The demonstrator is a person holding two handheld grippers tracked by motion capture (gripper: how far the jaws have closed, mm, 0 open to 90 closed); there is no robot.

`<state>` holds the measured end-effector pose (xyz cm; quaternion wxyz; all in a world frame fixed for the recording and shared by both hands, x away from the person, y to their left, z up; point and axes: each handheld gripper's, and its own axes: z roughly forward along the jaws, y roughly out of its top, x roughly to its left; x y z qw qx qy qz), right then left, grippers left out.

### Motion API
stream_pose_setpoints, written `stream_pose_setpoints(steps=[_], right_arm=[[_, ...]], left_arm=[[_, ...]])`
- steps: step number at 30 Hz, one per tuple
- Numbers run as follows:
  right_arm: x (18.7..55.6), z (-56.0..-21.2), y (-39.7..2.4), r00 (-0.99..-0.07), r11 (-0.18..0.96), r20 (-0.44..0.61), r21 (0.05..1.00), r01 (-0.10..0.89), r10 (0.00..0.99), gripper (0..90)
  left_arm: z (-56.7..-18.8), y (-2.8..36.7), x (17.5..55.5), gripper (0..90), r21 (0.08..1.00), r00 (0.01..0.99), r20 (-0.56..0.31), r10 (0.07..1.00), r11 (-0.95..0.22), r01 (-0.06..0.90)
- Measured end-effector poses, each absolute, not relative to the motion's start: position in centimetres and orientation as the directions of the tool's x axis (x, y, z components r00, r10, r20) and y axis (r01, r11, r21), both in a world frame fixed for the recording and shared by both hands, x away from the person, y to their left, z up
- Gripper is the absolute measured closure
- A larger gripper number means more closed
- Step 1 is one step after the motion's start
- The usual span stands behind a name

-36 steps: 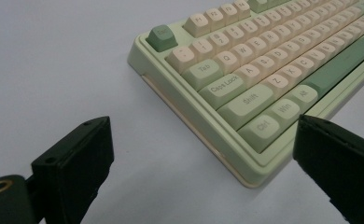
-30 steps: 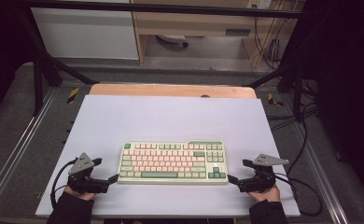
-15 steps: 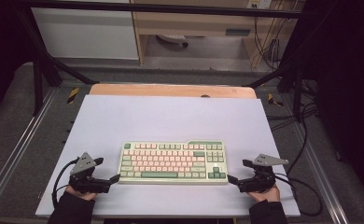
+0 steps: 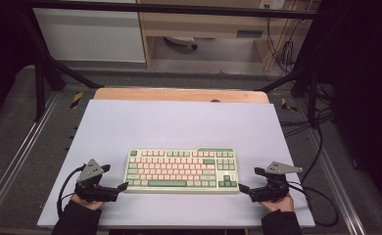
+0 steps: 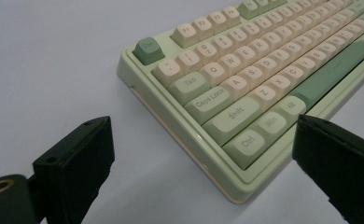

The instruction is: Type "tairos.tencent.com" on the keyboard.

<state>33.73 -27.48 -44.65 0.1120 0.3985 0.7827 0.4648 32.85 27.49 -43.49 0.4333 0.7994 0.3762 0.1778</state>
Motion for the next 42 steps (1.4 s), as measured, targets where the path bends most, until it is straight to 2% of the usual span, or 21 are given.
stream_pose_setpoints(steps=[10,17,22,24,26,31,33,36,42], right_arm=[[33.7,-44.6,-27.5,-0.657,0.251,0.195,0.816,0.520,0.728,2.5],[33.7,-44.6,-27.5,-0.658,0.250,0.197,0.817,0.520,0.727,2.5],[33.7,-44.7,-27.4,-0.660,0.255,0.192,0.816,0.518,0.726,2.5],[33.7,-44.7,-27.5,-0.661,0.256,0.191,0.817,0.517,0.726,2.5],[33.7,-44.6,-27.5,-0.660,0.256,0.191,0.816,0.518,0.727,2.5],[33.7,-44.7,-27.4,-0.658,0.255,0.193,0.815,0.521,0.728,2.5],[33.7,-44.7,-27.4,-0.657,0.254,0.194,0.814,0.522,0.728,2.6],[33.7,-44.7,-27.4,-0.660,0.260,0.191,0.813,0.521,0.727,2.5],[33.7,-44.7,-27.4,-0.660,0.261,0.190,0.813,0.521,0.726,2.6]], left_arm=[[-42.8,26.8,32.9,7.3,0.831,0.654,-0.038,0.756,-0.339,0.441],[-42.2,26.0,32.9,15.3,0.834,0.658,-0.050,0.752,-0.330,0.441],[-41.9,25.5,33.0,26.1,0.837,0.660,-0.064,0.748,-0.319,0.443],[-41.8,25.2,33.0,27.5,0.838,0.661,-0.065,0.748,-0.319,0.443],[-41.7,25.0,33.1,33.9,0.839,0.660,-0.067,0.749,-0.316,0.444],[-41.6,24.5,33.1,43.5,0.837,0.660,-0.079,0.747,-0.310,0.451],[-41.6,24.3,33.1,45.3,0.835,0.661,-0.083,0.746,-0.310,0.454],[-41.5,24.0,33.2,53.3,0.834,0.664,-0.089,0.742,-0.309,0.456],[-41.3,22.7,33.4,62.7,0.831,0.675,-0.078,0.734,-0.326,0.450]])
